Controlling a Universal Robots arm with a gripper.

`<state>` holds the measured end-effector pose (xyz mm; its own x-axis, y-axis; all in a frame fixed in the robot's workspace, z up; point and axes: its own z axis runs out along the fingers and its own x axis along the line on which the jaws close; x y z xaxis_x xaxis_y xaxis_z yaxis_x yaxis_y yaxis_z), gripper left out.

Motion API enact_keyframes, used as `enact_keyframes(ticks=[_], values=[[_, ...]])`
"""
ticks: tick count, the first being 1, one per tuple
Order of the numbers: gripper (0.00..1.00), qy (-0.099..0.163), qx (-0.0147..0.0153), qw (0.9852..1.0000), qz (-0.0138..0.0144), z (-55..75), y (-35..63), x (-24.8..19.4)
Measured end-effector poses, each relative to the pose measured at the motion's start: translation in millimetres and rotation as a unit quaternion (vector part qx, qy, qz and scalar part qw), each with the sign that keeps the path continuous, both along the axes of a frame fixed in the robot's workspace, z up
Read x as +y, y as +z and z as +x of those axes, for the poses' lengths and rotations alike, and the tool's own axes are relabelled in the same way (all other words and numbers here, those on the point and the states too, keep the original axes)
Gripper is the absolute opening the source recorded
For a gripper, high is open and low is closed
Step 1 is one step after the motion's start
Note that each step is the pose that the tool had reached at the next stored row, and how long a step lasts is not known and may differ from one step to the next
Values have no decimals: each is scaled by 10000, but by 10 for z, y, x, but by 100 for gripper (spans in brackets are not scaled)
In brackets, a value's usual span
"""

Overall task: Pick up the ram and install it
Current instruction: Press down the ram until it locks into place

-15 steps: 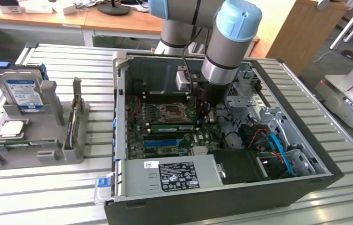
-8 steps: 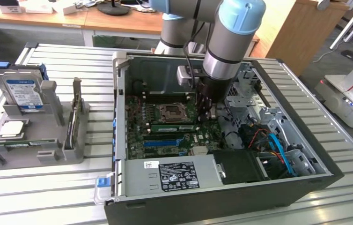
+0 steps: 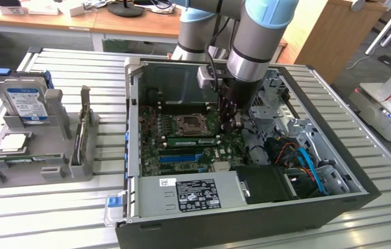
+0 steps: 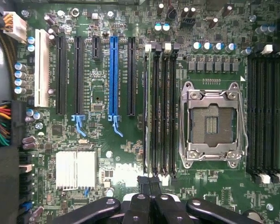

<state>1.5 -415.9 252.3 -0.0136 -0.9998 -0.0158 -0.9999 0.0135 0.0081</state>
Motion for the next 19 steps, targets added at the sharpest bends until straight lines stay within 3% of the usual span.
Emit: enact_keyframes(ticks=[7,19], values=[[11,0,0,10000,0,-24,0,0],[11,0,-2,10000,0,-491,-13,0]])
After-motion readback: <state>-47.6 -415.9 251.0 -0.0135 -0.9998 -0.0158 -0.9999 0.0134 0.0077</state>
